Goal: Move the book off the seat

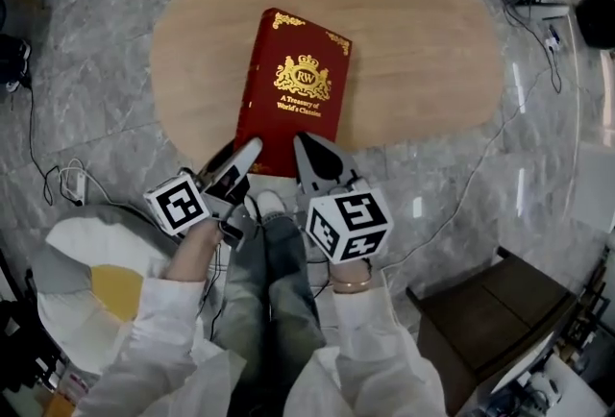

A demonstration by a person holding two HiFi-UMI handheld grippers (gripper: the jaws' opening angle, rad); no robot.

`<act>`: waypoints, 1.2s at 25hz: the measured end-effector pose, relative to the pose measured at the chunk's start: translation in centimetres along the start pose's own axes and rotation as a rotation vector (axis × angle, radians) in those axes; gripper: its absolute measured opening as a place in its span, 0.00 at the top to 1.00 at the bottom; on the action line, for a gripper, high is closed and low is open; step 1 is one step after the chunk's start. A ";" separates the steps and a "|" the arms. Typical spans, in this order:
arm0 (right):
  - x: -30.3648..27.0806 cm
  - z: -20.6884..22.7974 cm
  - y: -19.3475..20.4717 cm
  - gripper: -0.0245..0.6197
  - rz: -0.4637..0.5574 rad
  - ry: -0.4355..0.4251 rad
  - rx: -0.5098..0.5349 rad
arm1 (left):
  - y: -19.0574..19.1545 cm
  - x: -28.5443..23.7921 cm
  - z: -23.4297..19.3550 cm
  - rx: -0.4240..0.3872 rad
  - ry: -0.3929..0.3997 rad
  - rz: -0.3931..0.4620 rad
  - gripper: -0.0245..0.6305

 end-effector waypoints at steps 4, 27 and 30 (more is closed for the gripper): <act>-1.1 1.0 0.9 0.94 -0.016 -0.004 -0.008 | 0.0 -0.9 -2.1 0.049 -0.044 -0.001 0.59; -3.1 2.3 4.1 0.94 -0.052 -0.013 -0.089 | -0.5 -3.4 -6.8 -0.010 -0.131 -0.053 0.58; -3.0 2.2 3.8 0.94 -0.049 -0.017 -0.089 | -0.7 -3.3 -6.6 -0.041 -0.155 -0.044 0.58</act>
Point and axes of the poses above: the fingertips, and each gripper's own axes: x backward along the fingers, z to its right, y out of its underside, the point moved 8 cm from there along x, backward along the fingers, and after that the axes turned 15 degrees about -y, right-handed, at the moved point
